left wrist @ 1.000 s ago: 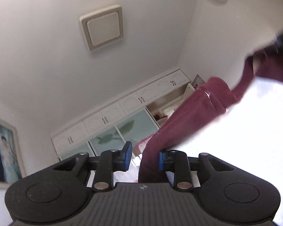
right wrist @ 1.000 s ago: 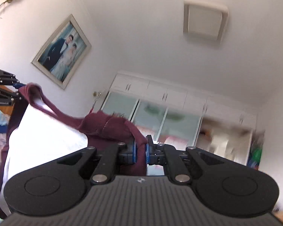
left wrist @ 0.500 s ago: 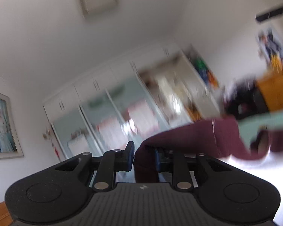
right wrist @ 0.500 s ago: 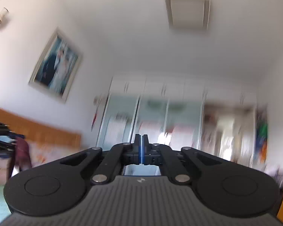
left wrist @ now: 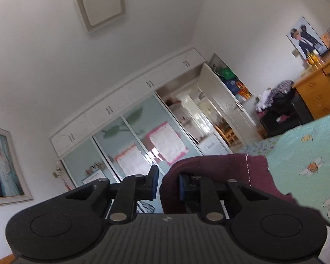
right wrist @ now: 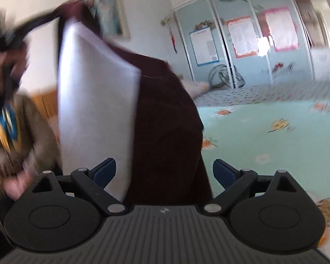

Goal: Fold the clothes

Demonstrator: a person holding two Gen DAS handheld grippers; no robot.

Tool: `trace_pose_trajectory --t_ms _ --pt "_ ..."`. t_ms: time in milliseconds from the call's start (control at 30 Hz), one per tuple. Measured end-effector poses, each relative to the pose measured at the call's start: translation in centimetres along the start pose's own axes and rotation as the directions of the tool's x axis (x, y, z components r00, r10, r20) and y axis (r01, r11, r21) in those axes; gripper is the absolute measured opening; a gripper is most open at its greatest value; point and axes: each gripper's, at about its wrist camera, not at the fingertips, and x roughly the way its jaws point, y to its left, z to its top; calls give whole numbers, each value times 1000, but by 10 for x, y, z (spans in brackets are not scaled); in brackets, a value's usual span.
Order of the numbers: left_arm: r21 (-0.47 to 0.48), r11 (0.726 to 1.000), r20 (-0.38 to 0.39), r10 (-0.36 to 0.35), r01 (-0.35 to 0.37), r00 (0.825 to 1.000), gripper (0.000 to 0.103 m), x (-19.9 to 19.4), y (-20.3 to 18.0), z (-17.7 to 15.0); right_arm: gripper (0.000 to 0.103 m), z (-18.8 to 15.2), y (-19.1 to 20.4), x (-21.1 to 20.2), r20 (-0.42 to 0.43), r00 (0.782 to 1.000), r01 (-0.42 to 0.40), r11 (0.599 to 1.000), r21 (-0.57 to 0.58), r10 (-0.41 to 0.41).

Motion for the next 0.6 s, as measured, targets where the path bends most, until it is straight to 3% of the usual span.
trace_pose_trajectory --t_ms 100,233,367,500,600 --pt "-61 998 17 9 -8 1000 23 -20 11 2 100 -3 -42 8 97 984 -166 969 183 150" --pt "-85 996 1 9 -9 1000 23 -15 10 13 103 -1 -77 41 87 937 -348 870 348 339" --pt "-53 998 14 -24 24 1000 23 -7 6 24 103 -11 -83 88 50 919 -380 842 384 392" --pt "-28 998 27 -55 56 998 23 -4 0 31 103 -39 -86 120 93 863 -466 709 529 497" --pt "-27 998 30 -61 62 998 23 -6 1 30 103 -43 -91 126 167 835 -522 658 543 525"
